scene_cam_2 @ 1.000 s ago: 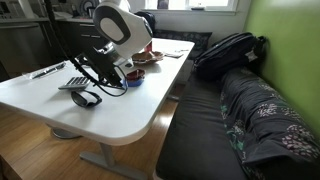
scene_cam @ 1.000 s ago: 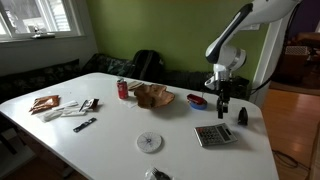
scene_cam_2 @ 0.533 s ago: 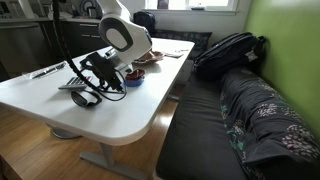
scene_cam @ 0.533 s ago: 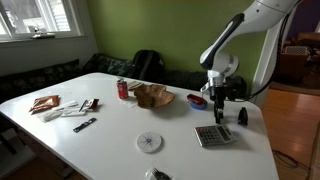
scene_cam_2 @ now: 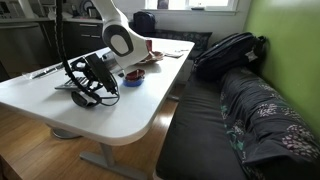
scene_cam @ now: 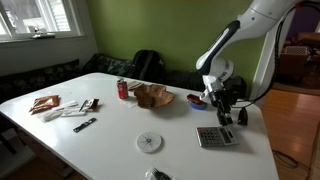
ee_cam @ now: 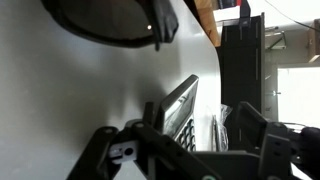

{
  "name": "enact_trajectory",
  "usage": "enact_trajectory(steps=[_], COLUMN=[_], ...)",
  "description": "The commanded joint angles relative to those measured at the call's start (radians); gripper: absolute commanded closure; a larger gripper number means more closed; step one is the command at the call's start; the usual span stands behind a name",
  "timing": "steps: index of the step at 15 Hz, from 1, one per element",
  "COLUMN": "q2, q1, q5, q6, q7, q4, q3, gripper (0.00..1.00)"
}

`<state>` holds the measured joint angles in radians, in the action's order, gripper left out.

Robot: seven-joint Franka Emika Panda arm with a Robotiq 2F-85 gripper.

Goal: Place the calculator on the brown object

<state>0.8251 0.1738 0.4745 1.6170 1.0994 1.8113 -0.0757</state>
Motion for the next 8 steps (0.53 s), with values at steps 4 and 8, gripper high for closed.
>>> enact_trajectory(steps=[4, 8], q2=[0.052, 0.059], q1=[0.008, 0.017], q5=[-0.015, -0.001], q6=[0.007, 0.03], q7=[0.003, 0.013], q4=[-0.054, -0.062], q3=[-0.021, -0.028], gripper=[0.61, 0.86])
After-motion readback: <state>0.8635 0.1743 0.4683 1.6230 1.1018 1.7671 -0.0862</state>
